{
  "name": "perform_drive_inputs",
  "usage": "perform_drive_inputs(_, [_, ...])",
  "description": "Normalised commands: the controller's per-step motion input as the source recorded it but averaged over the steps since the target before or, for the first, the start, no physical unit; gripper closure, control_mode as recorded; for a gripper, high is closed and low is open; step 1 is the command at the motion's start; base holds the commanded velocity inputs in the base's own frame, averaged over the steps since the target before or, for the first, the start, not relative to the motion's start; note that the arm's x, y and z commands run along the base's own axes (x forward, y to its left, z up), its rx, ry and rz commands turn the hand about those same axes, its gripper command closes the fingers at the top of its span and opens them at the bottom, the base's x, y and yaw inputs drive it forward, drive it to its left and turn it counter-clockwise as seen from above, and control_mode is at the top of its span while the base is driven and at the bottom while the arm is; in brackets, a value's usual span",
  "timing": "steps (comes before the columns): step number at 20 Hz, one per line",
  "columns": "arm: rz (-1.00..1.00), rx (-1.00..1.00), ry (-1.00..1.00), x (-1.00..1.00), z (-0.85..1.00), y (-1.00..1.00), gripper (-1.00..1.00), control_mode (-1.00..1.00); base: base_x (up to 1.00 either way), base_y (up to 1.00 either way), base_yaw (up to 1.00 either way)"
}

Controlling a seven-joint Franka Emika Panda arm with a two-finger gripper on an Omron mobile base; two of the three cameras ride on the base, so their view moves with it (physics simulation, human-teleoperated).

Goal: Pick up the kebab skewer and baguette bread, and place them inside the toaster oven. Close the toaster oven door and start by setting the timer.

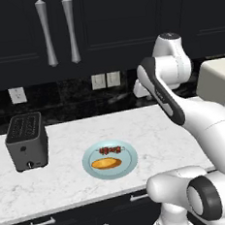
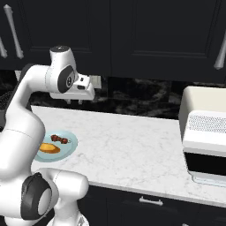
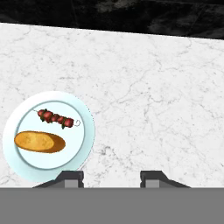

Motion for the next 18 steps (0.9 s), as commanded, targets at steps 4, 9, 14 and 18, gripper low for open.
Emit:
perform_drive_inputs(4, [0.00,0.00,0.00,0.00,0.00,0.00,-1.00,1.00,0.00,0.00,0.00])
perform_drive_inputs(9, [0.00,0.00,0.00,0.00,0.00,0.00,-1.00,1.00,0.00,0.00,0.00])
perform_drive_inputs(14, [0.00,0.00,0.00,0.00,0.00,0.00,-1.00,1.00,0.00,-0.02,0.00])
perform_drive_inputs(18, [0.00,0.00,0.00,0.00,0.00,0.00,-1.00,1.00,0.00,-0.43,0.00])
